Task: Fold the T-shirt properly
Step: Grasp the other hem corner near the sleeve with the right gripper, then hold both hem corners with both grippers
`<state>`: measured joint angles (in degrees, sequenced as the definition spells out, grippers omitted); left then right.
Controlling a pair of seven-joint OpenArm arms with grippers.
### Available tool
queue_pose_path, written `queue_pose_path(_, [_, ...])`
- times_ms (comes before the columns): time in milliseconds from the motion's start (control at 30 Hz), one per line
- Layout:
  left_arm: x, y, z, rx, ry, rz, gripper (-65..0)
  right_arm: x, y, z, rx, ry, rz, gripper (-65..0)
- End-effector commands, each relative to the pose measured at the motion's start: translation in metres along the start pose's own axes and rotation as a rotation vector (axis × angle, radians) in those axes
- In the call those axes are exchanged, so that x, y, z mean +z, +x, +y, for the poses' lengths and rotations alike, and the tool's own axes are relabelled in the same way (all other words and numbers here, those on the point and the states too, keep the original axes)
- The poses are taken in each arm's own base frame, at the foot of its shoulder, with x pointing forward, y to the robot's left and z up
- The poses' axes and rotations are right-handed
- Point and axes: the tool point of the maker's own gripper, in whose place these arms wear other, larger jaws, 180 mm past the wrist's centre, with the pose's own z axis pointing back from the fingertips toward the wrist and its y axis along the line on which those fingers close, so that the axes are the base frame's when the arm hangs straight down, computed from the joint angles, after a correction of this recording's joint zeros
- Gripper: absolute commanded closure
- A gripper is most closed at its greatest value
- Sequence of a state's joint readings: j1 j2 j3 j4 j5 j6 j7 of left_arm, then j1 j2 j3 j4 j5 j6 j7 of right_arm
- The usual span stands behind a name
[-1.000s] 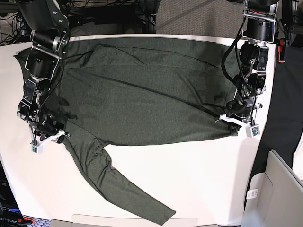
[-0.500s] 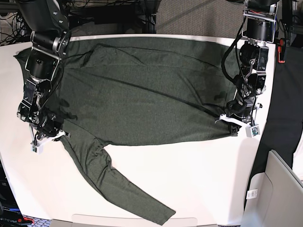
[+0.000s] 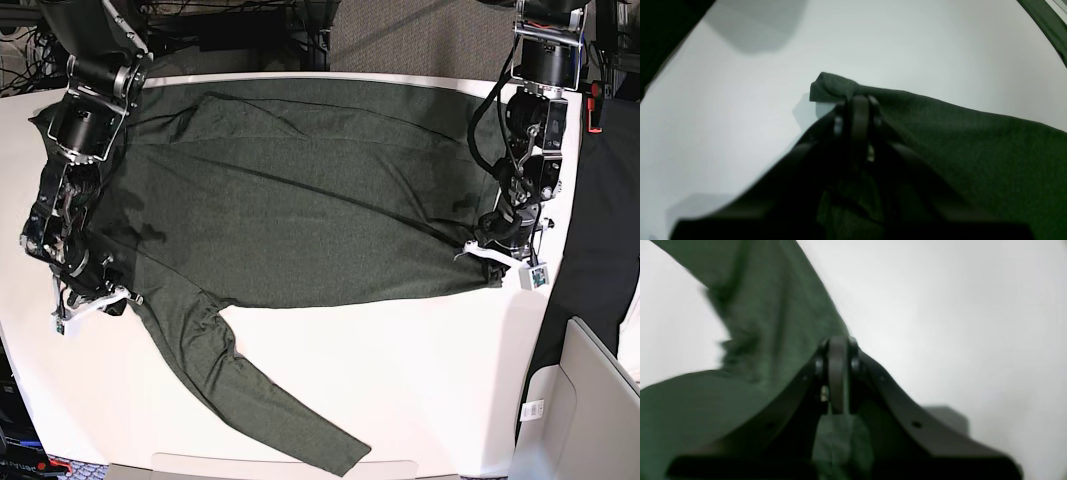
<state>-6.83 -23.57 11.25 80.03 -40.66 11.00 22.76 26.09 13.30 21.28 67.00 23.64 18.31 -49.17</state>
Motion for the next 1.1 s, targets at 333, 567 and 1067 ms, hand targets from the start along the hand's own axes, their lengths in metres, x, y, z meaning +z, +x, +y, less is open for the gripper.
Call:
queue_pose_path(333, [0.001, 0.027, -0.003, -0.015, -0.014, -0.072, 0.0, 0.009, 0.022, -0.002, 0.011, 0.000, -0.061, -0.6])
queue_pose_path(567, [0.001, 0.026, -0.004, -0.014, -0.015, -0.071, 0.0, 0.009, 0.035, -0.014, 0.135, -0.115, -0.083, -16.5])
queue_pose_path(1067, [0.004, 0.027, -0.006, -0.016, -0.023, -0.076, 0.0, -0.012, 0.029, -0.011, 0.265, -0.161, -0.001, -22.8])
